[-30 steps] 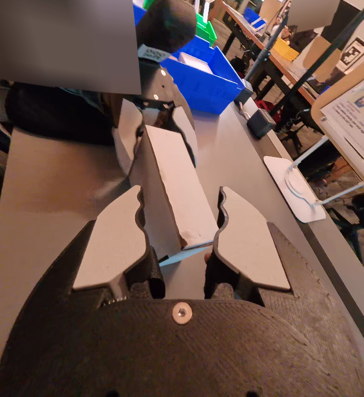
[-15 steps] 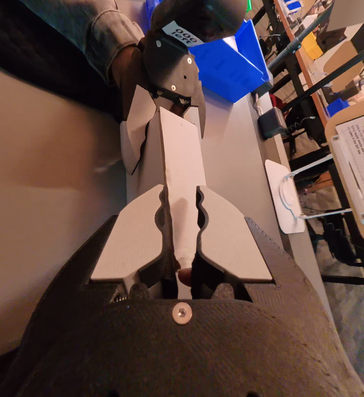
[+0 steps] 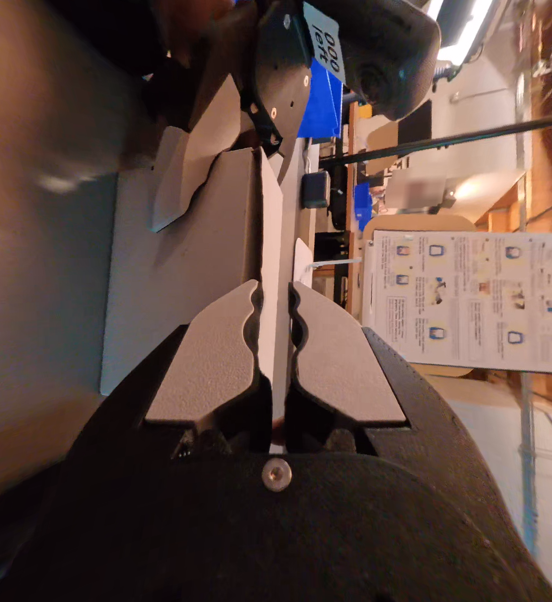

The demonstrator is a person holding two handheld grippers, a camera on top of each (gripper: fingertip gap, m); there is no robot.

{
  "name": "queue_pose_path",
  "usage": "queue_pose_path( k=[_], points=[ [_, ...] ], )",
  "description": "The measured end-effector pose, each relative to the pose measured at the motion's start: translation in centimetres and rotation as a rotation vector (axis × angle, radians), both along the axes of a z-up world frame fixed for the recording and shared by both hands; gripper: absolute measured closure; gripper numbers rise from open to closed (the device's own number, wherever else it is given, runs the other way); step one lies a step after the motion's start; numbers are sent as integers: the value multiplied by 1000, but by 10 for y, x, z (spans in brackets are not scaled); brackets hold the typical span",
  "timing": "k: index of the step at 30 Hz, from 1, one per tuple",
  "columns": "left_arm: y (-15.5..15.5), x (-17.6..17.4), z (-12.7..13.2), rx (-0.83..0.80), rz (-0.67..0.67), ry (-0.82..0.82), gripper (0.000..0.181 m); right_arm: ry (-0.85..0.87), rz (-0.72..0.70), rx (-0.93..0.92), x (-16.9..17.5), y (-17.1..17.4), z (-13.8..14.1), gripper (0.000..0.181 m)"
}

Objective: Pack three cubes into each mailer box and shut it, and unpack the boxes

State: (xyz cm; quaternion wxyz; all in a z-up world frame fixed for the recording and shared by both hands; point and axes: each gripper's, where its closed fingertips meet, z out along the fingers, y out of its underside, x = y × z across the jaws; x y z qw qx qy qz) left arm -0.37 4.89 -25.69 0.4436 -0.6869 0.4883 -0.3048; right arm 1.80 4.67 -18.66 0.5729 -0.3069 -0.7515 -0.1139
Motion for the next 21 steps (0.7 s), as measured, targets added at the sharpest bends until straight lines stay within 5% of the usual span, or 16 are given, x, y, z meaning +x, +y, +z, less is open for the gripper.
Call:
queue_pose_path(
  k=[6, 11, 21],
  points=[
    [2, -1, -1, -6, 16, 11, 106, -114, -53, 27, -5, 5, -5, 179],
    [-1, 2, -2, 17, -12, 43, 106, -139, -43, -254, -5, 13, 16, 179],
    [1, 1, -2, 7, 2, 32, 105, -479, 38, -1273, -19, 51, 16, 178]
  ],
)
